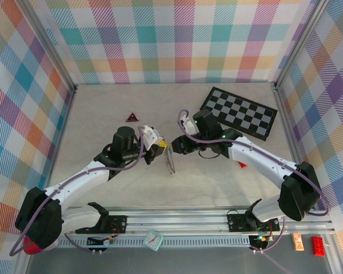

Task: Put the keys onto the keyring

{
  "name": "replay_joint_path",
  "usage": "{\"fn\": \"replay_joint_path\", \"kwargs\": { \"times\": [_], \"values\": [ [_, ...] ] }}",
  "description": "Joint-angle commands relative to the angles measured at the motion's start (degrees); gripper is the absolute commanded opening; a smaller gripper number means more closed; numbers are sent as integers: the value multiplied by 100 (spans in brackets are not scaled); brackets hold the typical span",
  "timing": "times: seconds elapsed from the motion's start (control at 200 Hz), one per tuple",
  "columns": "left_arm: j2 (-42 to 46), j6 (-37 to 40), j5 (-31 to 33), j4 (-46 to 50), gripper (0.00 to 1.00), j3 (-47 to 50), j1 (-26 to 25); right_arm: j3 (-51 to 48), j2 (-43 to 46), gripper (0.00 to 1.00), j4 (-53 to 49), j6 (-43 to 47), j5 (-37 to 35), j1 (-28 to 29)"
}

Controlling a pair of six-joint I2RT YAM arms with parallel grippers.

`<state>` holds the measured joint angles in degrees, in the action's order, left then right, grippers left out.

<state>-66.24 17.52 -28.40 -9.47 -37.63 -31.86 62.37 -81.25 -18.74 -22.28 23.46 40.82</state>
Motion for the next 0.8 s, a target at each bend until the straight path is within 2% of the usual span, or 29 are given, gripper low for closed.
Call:
{"fn": "replay_joint_path", "kwargs": {
  "times": [0.0, 0.345, 0.795],
  "values": [
    [57, -55, -183, -345, 0, 71, -66, 162, -48, 18, -86, -54, 86, -14],
    [37, -56, -260, -371, 0, 80, -66, 187, -127, 16, 57, -100, 141, -15],
    [57, -51, -320, -388, 0, 107, -66, 157, -136, 0, 38, -54, 95, -17]
  ]
}}
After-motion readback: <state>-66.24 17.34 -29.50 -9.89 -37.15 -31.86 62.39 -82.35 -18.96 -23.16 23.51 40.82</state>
